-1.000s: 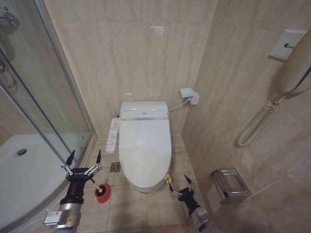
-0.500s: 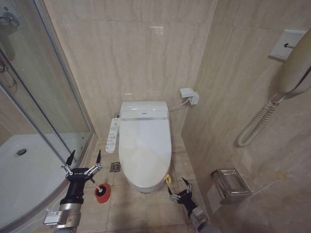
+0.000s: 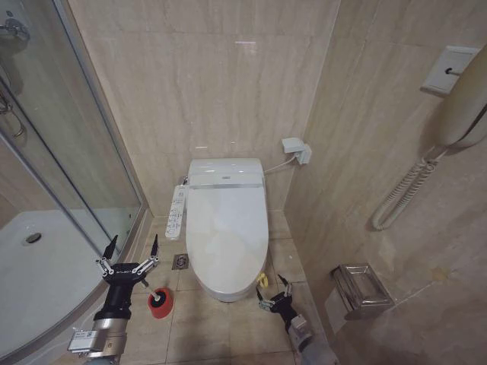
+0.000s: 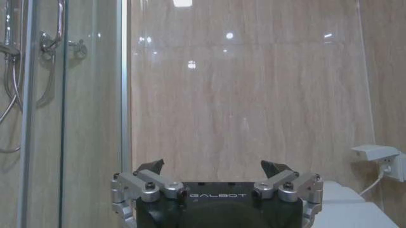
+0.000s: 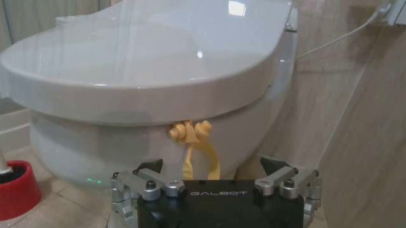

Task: Open the toilet lid, clean the toilet bowl with a toilet brush, close the toilet lid, and flush.

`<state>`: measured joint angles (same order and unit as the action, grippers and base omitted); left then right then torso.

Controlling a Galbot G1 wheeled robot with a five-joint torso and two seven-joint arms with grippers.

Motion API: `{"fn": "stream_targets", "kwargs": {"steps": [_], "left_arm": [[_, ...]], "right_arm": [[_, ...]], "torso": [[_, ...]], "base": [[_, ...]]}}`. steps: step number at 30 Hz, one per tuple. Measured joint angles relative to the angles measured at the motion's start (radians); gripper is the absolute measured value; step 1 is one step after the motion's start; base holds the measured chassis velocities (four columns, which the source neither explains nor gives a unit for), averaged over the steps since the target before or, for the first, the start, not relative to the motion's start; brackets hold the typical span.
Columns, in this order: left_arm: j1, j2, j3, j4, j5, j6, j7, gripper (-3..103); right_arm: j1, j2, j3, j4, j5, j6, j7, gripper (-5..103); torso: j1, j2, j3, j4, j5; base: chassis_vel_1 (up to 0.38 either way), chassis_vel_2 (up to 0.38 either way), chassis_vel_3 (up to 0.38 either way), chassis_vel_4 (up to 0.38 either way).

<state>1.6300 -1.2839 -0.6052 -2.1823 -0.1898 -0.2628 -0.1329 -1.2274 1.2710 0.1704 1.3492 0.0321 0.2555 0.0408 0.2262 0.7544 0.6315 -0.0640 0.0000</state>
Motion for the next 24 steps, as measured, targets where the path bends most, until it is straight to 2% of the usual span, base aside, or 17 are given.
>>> {"fn": "stream_targets", "kwargs": {"steps": [5,9,10,16,17,24], "left_arm": [[0.0,0.0,0.0,0.0,0.0,0.0,0.0,100],[0.0,0.0,0.0,0.0,0.0,0.0,0.0,100],[0.0,0.0,0.0,0.0,0.0,0.0,0.0,100],[0.0,0.0,0.0,0.0,0.0,0.0,0.0,100],[0.0,0.0,0.0,0.0,0.0,0.0,0.0,100],[0.0,0.0,0.0,0.0,0.0,0.0,0.0,100]], "right_arm": [[0.037,0.014,0.001,-0.042,-0.025,0.01,0.006,100],[0.048,0.016,0.001,-0.05,-0.027,0.01,0.009,100],[0.053,0.016,0.001,-0.055,-0.028,0.013,0.011,95],[0.06,0.013,0.001,-0.059,-0.029,0.018,0.012,95],[0.061,0.012,0.0,-0.059,-0.029,0.019,0.012,71],[0.065,0.01,0.002,-0.063,-0.03,0.026,0.008,71]], "torso": [[0.0,0.0,0.0,-0.0011,-0.0007],[0.0,0.0,0.0,-0.001,-0.0006],[0.0,0.0,0.0,-0.0007,-0.0006],[0.0,0.0,0.0,-0.0002,0.0],[0.0,0.0,0.0,-0.0001,0.0001],[0.0,0.0,0.0,0.0004,0.0005]], "base": [[0.0,0.0,0.0,0.0],[0.0,0.0,0.0,0.0],[0.0,0.0,0.0,0.0],[0.0,0.0,0.0,0.0],[0.0,0.0,0.0,0.0],[0.0,0.0,0.0,0.0]]}}
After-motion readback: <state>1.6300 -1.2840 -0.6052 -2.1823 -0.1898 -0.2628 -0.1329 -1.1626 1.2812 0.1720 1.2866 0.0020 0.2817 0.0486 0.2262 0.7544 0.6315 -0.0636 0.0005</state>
